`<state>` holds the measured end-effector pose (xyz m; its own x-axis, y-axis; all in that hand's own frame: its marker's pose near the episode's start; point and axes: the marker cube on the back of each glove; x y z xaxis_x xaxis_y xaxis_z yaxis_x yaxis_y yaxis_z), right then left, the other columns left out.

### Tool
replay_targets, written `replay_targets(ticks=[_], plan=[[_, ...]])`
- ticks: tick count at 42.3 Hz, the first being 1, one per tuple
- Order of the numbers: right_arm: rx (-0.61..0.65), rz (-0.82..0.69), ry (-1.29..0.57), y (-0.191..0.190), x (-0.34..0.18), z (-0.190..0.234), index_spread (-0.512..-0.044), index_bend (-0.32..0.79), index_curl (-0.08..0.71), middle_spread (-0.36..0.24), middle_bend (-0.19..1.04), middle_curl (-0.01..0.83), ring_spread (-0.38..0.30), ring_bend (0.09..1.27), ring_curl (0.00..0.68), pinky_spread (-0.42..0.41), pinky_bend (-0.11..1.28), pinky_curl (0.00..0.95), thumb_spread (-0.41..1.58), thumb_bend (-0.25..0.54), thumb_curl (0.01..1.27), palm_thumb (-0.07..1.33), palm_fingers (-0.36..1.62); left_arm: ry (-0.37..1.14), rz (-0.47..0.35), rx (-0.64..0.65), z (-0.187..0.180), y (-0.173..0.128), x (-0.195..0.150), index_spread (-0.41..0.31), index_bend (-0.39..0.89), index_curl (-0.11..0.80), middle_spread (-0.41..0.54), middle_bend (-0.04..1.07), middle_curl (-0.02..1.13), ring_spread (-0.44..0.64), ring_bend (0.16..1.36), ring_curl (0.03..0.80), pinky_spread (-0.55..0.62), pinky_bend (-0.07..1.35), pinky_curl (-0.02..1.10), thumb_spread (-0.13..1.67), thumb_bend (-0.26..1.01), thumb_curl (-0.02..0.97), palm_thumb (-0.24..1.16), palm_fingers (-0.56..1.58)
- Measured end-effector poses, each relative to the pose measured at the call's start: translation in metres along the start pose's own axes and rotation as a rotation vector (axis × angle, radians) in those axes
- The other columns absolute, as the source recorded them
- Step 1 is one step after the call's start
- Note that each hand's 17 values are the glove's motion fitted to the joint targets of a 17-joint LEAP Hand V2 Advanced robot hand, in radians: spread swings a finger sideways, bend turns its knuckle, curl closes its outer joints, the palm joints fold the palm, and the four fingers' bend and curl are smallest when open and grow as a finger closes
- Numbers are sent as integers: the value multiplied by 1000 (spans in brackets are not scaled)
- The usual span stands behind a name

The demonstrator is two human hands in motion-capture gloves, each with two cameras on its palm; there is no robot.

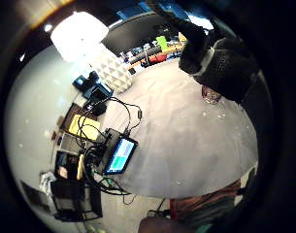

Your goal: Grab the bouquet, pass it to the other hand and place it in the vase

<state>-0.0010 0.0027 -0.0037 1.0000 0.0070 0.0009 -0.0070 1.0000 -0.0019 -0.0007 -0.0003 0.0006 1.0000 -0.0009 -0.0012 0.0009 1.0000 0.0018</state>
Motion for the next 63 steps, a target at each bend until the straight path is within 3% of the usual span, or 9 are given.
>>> replay_targets(ticks=[3,7,17,30,47,63], plan=[[1,1,-6,1,-1,-1,-214,124,59,43,218,79,103,240,62,181,543,135,575,240,91,387,330,5,-4,-2,2,0,-1,-80,125,66,-53,231,122,15,496,143,104,487,133,537,86,68,184,720],[-10,6,-9,3,-1,0,-271,128,98,55,221,120,136,253,100,237,594,183,790,229,117,400,297,5,-7,-1,3,0,-3,-100,128,105,-66,214,185,24,522,208,135,520,196,709,67,100,197,684],[-10,13,-6,5,0,-4,-330,134,146,67,234,195,176,272,146,303,645,227,1059,179,167,416,249,8,-12,-11,4,2,-2,-121,128,166,-80,194,257,31,528,258,170,530,244,913,10,164,217,651],[-2,2,-10,2,14,-3,-339,122,179,71,229,254,197,299,188,327,704,259,1164,103,211,434,206,5,5,34,-2,3,-2,-127,120,207,-85,189,309,34,535,288,183,534,276,981,-24,218,222,630],[-11,229,24,5,135,16,-338,79,144,108,201,288,230,368,232,346,840,303,1134,6,251,471,-56,20,10,74,-9,3,6,-124,112,233,-86,190,346,34,538,308,187,539,305,999,-26,256,214,611],[-197,445,-83,-20,249,134,-312,70,115,145,176,287,257,321,229,351,889,308,1088,-8,285,546,-151,-4,34,46,6,-10,23,-119,113,240,-86,184,364,34,547,320,187,543,323,1003,-27,277,204,598]])
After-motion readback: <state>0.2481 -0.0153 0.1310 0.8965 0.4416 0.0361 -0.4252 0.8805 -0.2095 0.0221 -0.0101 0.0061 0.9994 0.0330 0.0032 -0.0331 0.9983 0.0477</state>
